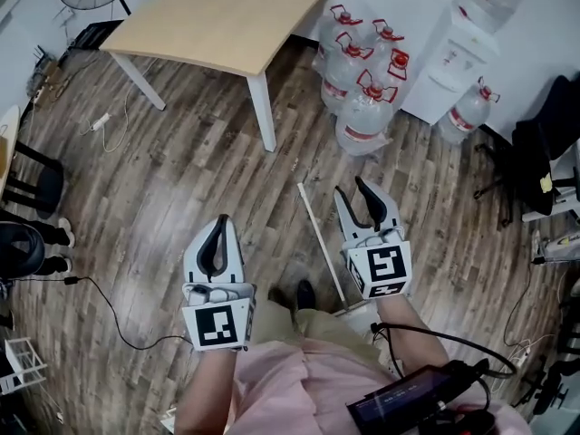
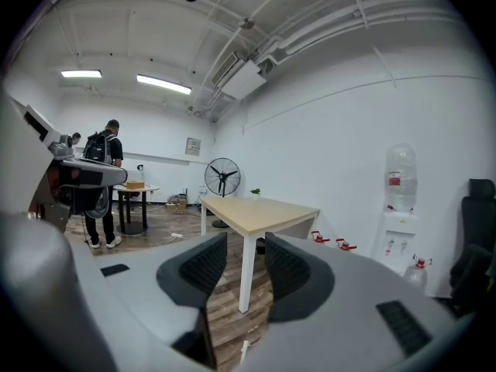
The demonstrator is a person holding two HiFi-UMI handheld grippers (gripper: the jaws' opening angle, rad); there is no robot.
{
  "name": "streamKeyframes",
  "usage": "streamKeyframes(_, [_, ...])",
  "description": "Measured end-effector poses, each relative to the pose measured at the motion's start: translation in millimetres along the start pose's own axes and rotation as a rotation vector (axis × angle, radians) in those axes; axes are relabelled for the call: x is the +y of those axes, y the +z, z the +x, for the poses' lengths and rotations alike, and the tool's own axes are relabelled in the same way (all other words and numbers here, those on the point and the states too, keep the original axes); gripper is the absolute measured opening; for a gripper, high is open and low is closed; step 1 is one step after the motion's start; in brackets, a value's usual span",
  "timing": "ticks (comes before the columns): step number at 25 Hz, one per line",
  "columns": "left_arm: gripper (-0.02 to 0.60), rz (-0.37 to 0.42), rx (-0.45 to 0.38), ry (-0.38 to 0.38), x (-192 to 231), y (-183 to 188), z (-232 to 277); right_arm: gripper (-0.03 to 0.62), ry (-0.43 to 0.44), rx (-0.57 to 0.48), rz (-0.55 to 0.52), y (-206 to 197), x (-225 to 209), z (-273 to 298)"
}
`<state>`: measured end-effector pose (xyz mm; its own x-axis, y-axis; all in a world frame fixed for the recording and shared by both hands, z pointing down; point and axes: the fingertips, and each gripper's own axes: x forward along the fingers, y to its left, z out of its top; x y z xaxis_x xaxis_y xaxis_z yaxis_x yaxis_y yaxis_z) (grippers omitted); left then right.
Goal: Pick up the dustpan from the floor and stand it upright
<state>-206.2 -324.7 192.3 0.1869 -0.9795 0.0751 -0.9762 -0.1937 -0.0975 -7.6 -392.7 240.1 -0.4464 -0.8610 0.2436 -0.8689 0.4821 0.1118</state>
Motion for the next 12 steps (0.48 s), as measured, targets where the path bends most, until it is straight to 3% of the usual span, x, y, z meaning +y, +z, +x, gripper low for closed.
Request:
streamKeyframes(6, [0.012,-0.024,0.040,-0.005,42.2,-28.6,49.4,0.155,0.021,0.023,0.002,-6.8,9.7,66.3])
streamKeyframes(12, [0.012,-0.030,0.057,-0.074,68.3,-55.7,114.9,0.156,0.012,0.083,0.005,-35.6,6.3,138.5])
